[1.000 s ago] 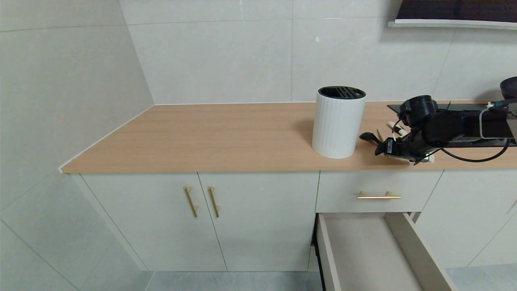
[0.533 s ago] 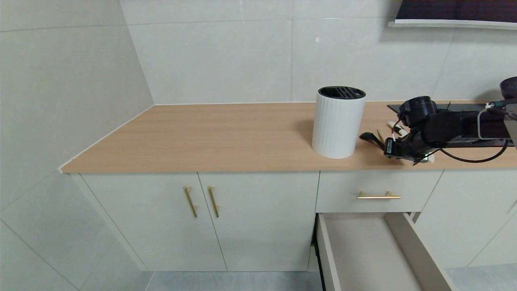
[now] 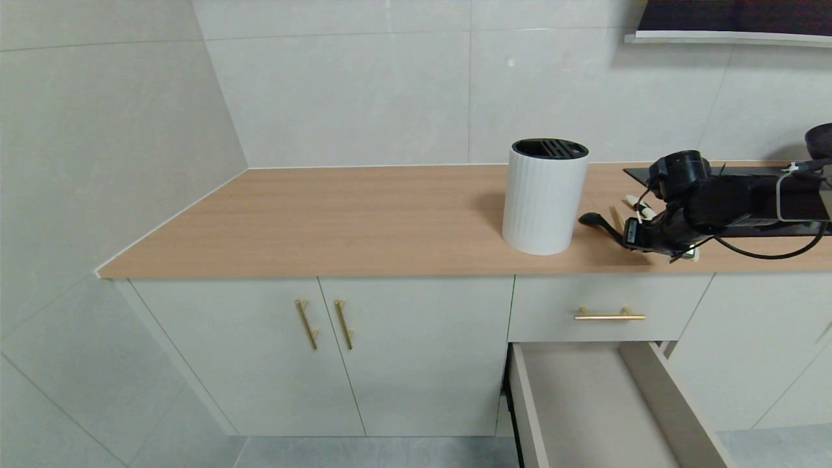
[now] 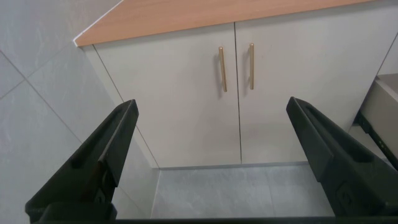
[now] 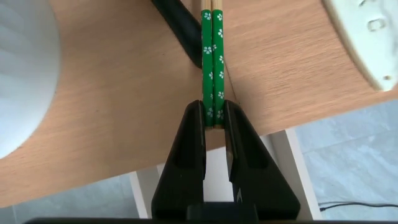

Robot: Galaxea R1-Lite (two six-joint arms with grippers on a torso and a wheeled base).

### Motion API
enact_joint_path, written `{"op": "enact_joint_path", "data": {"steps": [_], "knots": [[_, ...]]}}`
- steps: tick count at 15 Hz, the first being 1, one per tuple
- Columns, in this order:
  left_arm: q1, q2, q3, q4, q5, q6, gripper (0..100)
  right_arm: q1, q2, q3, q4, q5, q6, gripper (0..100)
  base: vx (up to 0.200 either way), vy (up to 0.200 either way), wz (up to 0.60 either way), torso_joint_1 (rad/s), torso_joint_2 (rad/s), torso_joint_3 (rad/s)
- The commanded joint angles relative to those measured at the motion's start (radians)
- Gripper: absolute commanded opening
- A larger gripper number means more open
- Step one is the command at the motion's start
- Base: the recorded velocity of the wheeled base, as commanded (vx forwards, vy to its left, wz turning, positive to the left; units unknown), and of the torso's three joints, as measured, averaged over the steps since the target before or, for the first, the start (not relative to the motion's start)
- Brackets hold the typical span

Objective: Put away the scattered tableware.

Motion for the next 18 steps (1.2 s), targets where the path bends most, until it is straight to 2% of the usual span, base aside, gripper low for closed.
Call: {"op": "enact_joint_path", "data": {"steps": [1, 6, 8, 9, 10, 13, 16, 18], "knots": [[0.000, 0.000, -0.001, 0.001, 0.000, 0.000, 100, 0.001, -0.103, 0.051, 0.002, 0.005, 0.024, 0, 0.000, 0.000, 0.00, 0.000, 0.00, 0.000], [0.000, 0.000, 0.001, 0.001, 0.000, 0.000, 100, 0.000, -0.424, 0.285, 0.002, 0.013, 0.025, 0, 0.000, 0.000, 0.00, 0.000, 0.00, 0.000], [0.000, 0.000, 0.001, -0.001, 0.000, 0.000, 100, 0.003, -0.580, 0.472, 0.004, 0.050, 0.013, 0, 0.000, 0.000, 0.00, 0.000, 0.00, 0.000], [0.000, 0.000, -0.001, 0.001, 0.000, 0.000, 100, 0.004, -0.655, 0.573, 0.002, 0.055, -0.037, 0, 0.000, 0.000, 0.00, 0.000, 0.00, 0.000], [0.000, 0.000, 0.001, 0.001, 0.000, 0.000, 100, 0.004, -0.709, 0.645, 0.001, 0.055, -0.087, 0, 0.000, 0.000, 0.00, 0.000, 0.00, 0.000], [0.000, 0.000, -0.001, 0.001, 0.000, 0.000, 100, 0.034, -0.918, 0.823, 0.004, 0.114, -0.105, 0, 0.000, 0.000, 0.00, 0.000, 0.00, 0.000], [0.000, 0.000, -0.001, 0.001, 0.000, 0.000, 100, 0.060, -1.008, 0.969, 0.008, 0.124, -0.169, 0, 0.000, 0.000, 0.00, 0.000, 0.00, 0.000], [0.000, 0.000, -0.001, 0.001, 0.000, 0.000, 100, 0.092, -1.005, 1.016, 0.008, 0.122, -0.189, 0, 0.000, 0.000, 0.00, 0.000, 0.00, 0.000]]}}
